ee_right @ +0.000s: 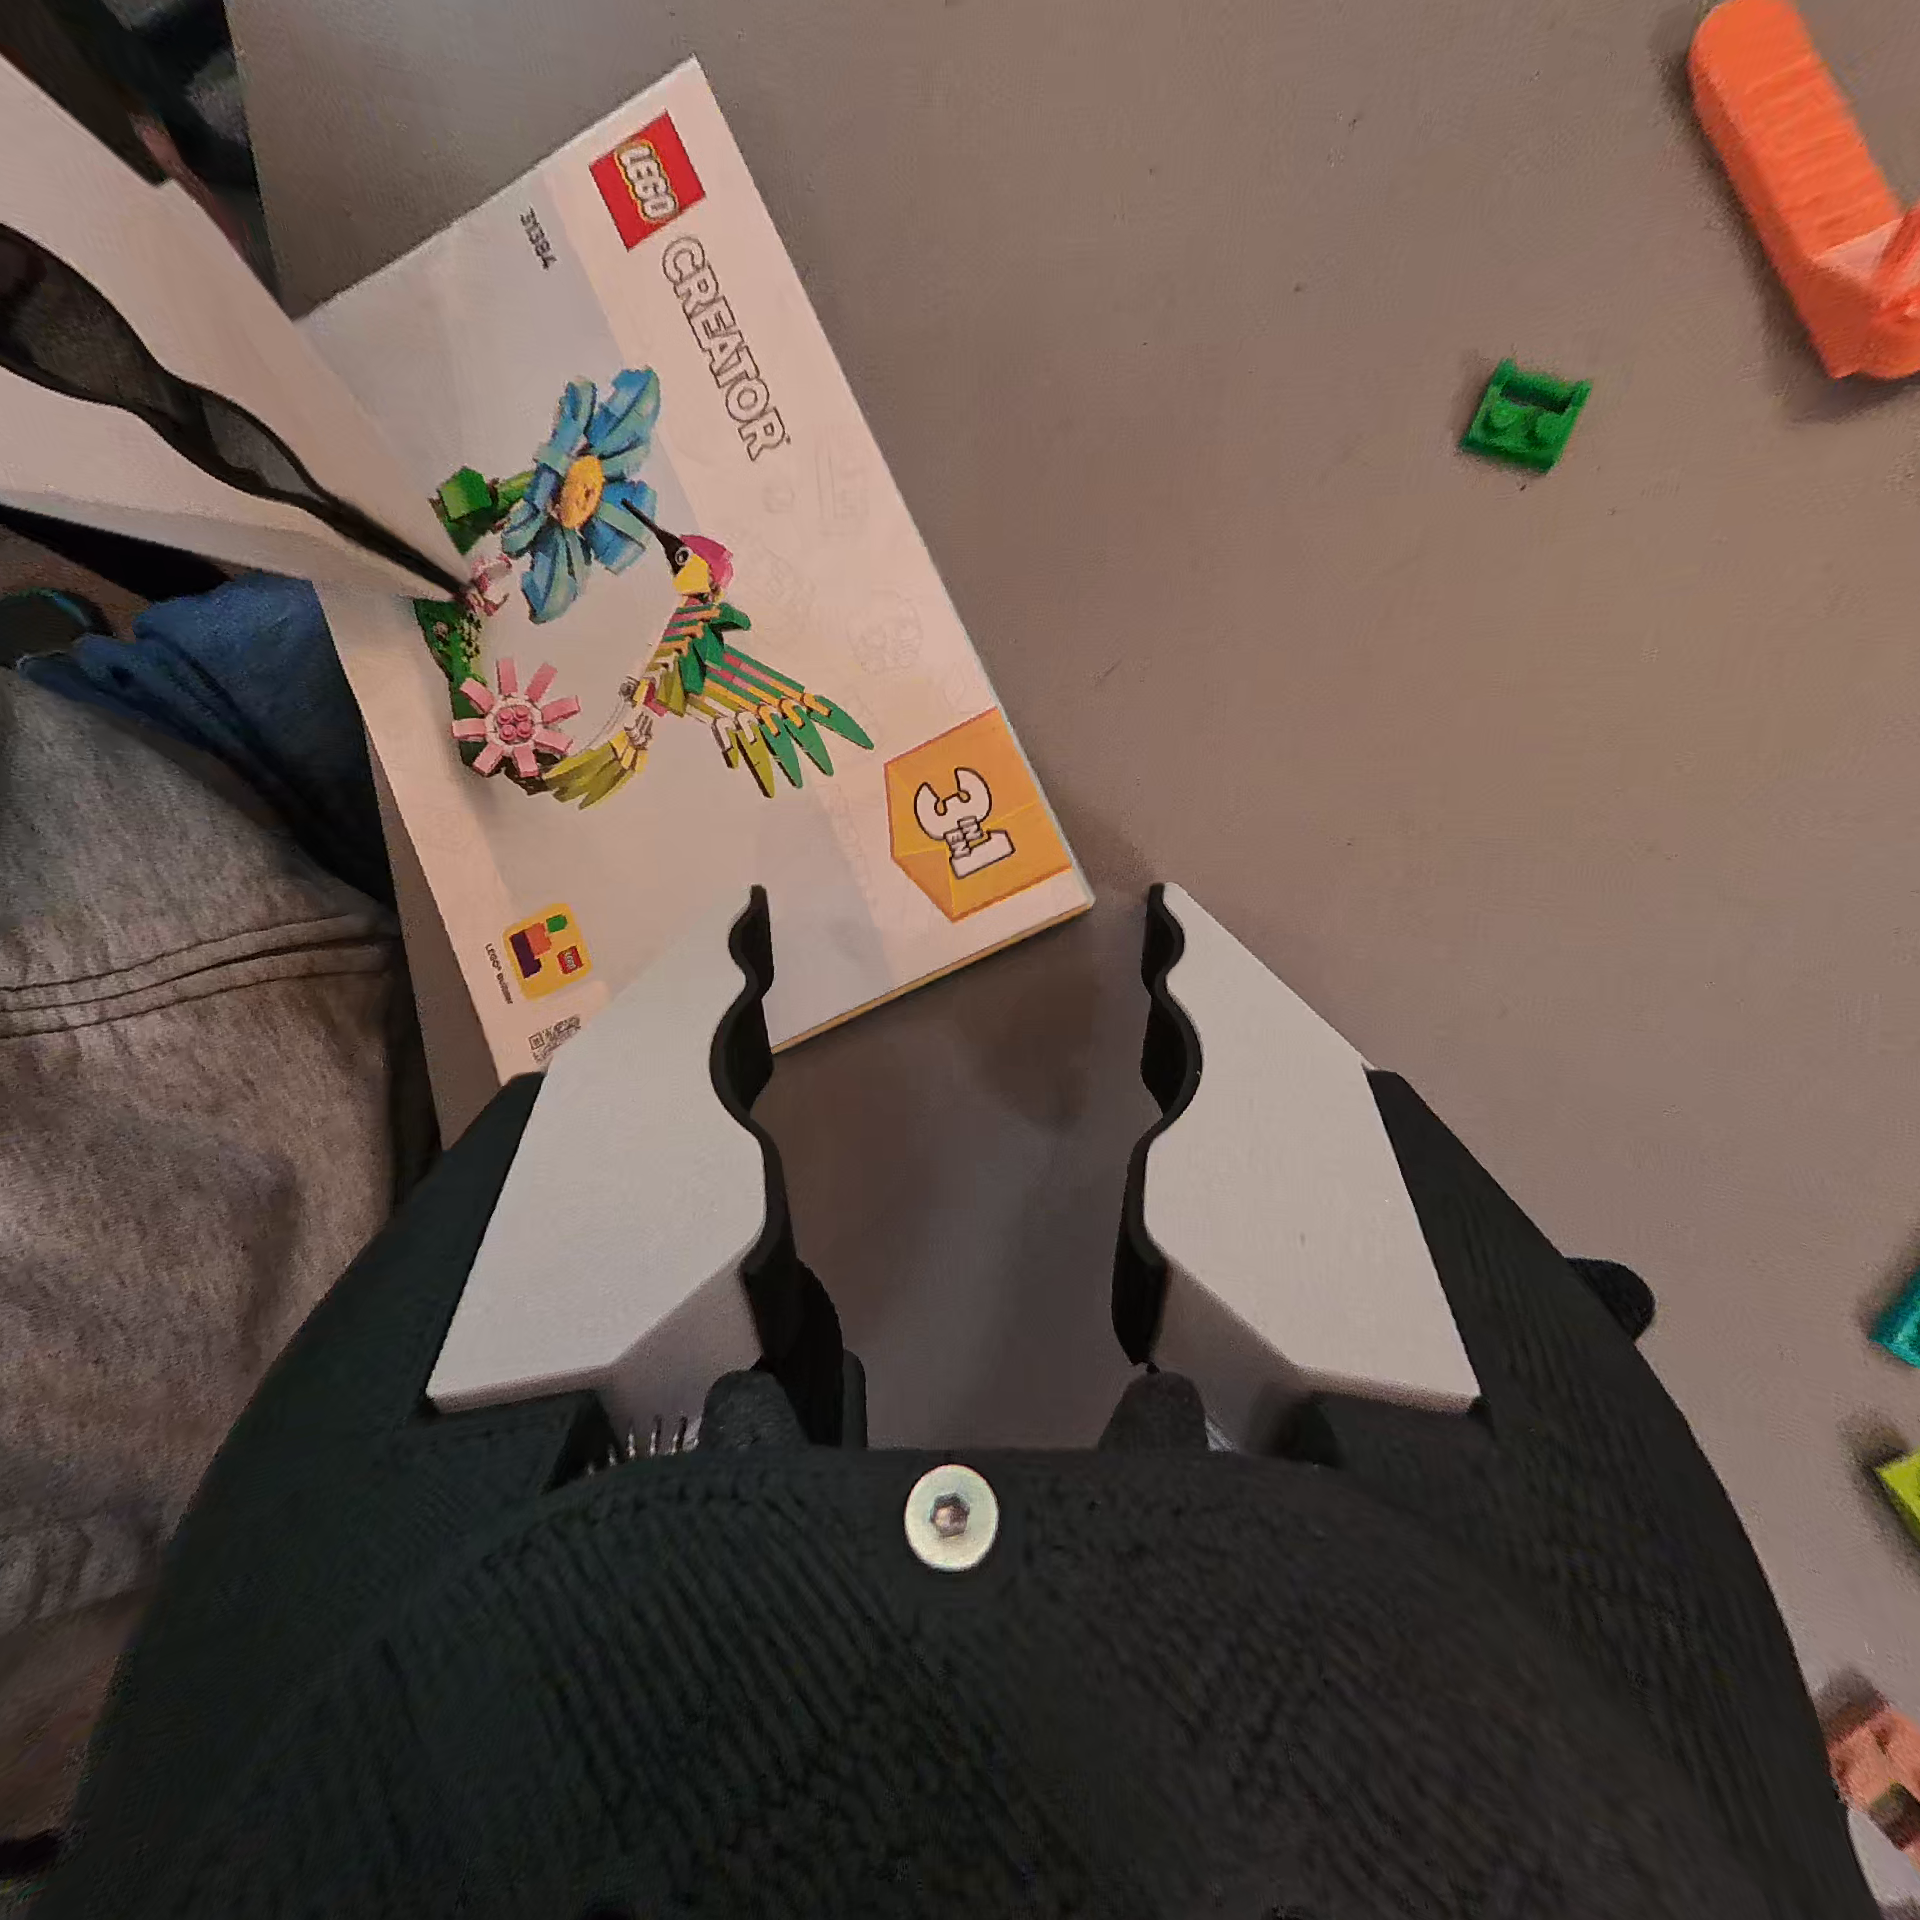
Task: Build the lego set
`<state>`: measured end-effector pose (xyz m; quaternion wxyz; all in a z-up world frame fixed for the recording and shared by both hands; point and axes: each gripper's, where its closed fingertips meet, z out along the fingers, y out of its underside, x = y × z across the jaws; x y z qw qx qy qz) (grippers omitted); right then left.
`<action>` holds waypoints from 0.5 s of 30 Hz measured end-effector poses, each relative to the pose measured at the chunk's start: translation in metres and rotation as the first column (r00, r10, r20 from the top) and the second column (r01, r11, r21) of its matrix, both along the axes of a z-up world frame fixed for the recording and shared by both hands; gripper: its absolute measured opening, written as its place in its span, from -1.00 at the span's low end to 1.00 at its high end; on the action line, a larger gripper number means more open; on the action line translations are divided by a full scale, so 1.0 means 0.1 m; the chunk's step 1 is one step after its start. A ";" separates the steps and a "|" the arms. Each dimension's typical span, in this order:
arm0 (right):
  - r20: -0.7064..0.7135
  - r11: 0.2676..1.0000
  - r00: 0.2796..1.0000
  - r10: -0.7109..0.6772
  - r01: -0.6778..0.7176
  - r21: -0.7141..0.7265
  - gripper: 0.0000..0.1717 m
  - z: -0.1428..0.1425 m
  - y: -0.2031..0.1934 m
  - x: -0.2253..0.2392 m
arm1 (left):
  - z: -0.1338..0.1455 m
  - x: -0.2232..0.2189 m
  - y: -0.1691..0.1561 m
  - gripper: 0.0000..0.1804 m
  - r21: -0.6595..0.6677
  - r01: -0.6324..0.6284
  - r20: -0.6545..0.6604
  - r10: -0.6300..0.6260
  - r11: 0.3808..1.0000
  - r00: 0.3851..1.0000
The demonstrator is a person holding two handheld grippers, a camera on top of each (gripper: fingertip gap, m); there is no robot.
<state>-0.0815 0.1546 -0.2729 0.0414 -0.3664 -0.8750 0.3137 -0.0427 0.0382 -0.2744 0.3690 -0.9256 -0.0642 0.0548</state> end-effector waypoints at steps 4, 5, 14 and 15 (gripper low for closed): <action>0.007 1.000 1.000 0.022 -0.022 0.021 -0.31 0.01 -0.02 0.01 | 0.00 0.00 0.00 -1.00 0.012 -0.003 0.015 0.003 1.000 1.000; -0.001 0.999 0.999 0.032 -0.032 0.032 -0.35 0.02 -0.02 0.02 | 0.00 0.00 0.00 -1.00 0.017 -0.005 0.021 0.004 1.000 1.000; -0.072 0.998 0.996 0.061 -0.063 -0.029 -0.50 0.19 -0.09 0.07 | 0.00 0.00 0.00 -1.00 0.045 -0.017 0.039 0.015 0.999 0.999; -0.062 0.998 0.997 0.053 -0.055 -0.034 -0.50 0.18 -0.08 0.08 | 0.00 0.00 0.00 -1.00 0.048 -0.019 0.041 0.017 0.999 0.999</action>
